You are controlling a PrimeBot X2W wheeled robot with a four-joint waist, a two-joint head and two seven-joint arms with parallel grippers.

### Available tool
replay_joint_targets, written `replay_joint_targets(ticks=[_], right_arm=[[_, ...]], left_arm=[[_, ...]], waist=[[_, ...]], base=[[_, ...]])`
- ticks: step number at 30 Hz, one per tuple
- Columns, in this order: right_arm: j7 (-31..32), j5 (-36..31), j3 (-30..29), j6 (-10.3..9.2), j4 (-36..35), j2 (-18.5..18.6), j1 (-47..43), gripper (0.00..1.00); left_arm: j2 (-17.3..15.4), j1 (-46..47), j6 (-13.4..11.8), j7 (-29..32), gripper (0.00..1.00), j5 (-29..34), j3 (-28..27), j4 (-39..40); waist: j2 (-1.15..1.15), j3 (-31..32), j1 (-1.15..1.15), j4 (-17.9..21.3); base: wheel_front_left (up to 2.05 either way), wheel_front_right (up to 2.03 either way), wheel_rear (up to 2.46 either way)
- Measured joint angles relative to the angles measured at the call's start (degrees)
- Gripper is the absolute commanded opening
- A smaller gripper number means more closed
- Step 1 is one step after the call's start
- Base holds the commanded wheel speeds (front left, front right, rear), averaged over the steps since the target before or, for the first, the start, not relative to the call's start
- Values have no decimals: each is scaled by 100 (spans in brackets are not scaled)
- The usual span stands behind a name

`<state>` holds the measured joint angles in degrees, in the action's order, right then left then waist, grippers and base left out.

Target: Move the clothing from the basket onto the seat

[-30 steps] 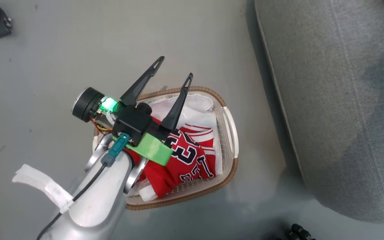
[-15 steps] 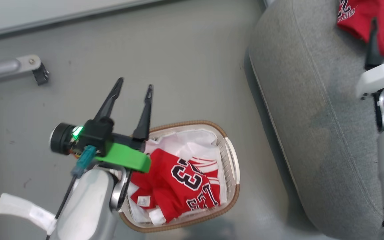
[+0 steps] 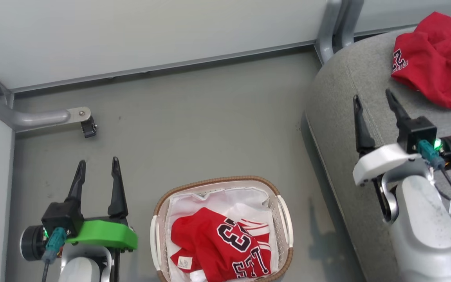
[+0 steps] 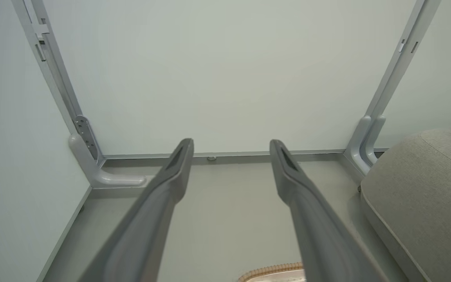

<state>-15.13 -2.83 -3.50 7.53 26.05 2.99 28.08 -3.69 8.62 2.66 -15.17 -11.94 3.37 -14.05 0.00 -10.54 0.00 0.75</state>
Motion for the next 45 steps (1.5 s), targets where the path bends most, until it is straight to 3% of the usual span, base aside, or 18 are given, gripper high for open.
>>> replay_joint_targets(ticks=[7, 17, 45], right_arm=[[-1, 846, 578, 0, -255, -19, -971, 100], [-1, 1199, 814, 0, -603, -22, -1749, 100], [-1, 1223, 637, 0, -779, -22, -1806, 100]], left_arm=[[67, -349, 91, 0, 100, 45, -21, -310], [78, -647, 88, 0, 100, -212, 79, -432], [81, -666, 44, 0, 100, -177, 191, -323]], waist=[[0, 359, 0, -193], [0, 660, 0, -407], [0, 567, 0, -377]], base=[[0, 0, 0], [0, 0, 0], [0, 0, 0]])
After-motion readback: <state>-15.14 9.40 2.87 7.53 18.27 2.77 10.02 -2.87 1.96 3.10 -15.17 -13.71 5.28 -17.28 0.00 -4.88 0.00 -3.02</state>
